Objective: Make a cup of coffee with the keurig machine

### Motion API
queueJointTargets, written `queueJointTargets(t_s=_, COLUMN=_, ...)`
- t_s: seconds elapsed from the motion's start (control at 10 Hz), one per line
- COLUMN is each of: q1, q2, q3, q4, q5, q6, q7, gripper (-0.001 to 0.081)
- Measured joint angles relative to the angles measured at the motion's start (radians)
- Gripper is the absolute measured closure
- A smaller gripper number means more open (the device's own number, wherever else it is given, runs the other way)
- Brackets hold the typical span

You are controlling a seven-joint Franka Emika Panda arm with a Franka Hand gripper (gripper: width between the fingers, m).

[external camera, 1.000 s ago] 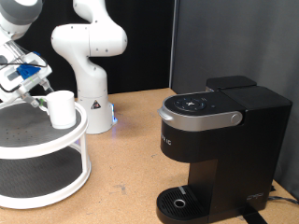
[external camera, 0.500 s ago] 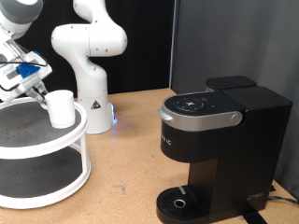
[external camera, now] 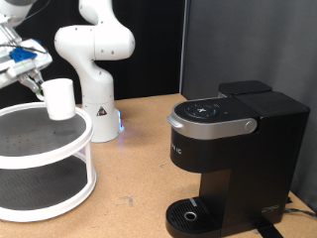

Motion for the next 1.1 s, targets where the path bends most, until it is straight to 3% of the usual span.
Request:
queueJointTargets(t_s=0.3, q1=-0.001, q2=-0.058, q3=0.012, q4=0.032, q5=0.01, q6=-0.057, q7=0.06, gripper=0.0741)
queueJointTargets(t_s=0.5, q1=0.0, q2=-0.054, q3=0.012, q4=0.027, q5=0.012, q6=-0.056, q7=0.065, gripper=0.0742)
queueJointTargets(t_s=0.7, q1=0.013, q2=-0.052, q3=0.02, q4=0.014, q5=0.079, q6=-0.037, q7=0.109, gripper=0.0742)
queueJointTargets(t_s=1.1, q1=0.134, q2=-0.025, q3=0.074, q4=-0.004, q5=0.217, q6=0.091, q7=0.173, gripper=0.0742)
